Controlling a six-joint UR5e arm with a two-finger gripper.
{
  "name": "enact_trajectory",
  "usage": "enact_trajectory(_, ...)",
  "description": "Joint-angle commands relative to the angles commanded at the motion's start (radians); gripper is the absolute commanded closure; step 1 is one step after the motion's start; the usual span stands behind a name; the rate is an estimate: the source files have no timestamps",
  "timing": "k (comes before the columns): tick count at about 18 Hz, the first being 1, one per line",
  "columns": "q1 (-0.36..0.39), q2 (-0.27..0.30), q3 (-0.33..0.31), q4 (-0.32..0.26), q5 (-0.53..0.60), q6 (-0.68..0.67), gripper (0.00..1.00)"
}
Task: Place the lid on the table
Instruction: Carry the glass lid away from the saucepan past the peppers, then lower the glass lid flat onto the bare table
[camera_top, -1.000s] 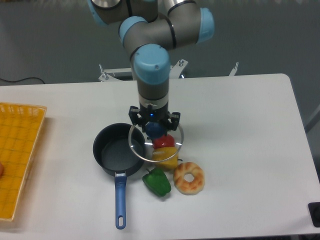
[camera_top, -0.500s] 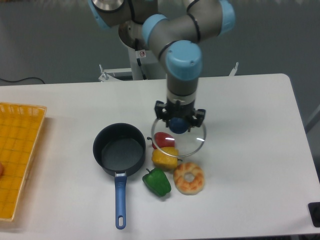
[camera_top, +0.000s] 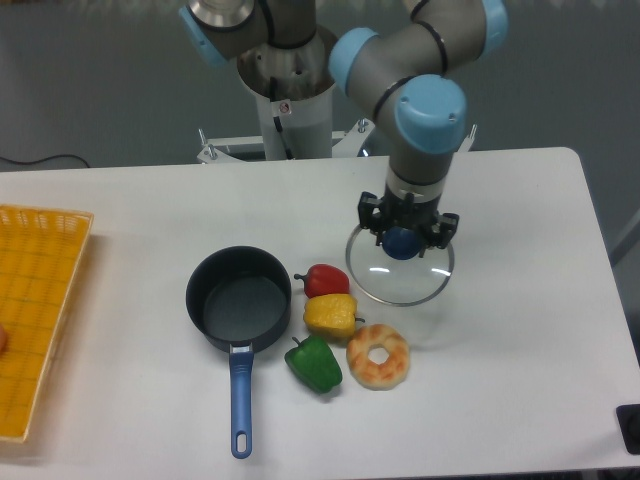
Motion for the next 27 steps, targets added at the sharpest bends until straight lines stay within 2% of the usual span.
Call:
enact_trajectory(15, 0.120, -0.094, 0.043, 0.015, 0.003, 0.239, 0.46)
enact_trajectory(19, 0.126, -0.124, 0.049, 0.057, 0.005, 0.253, 0.46)
enact_trajectory(27, 0.126, -0.167, 0.048, 0.103, 0.005, 0.269, 0.46)
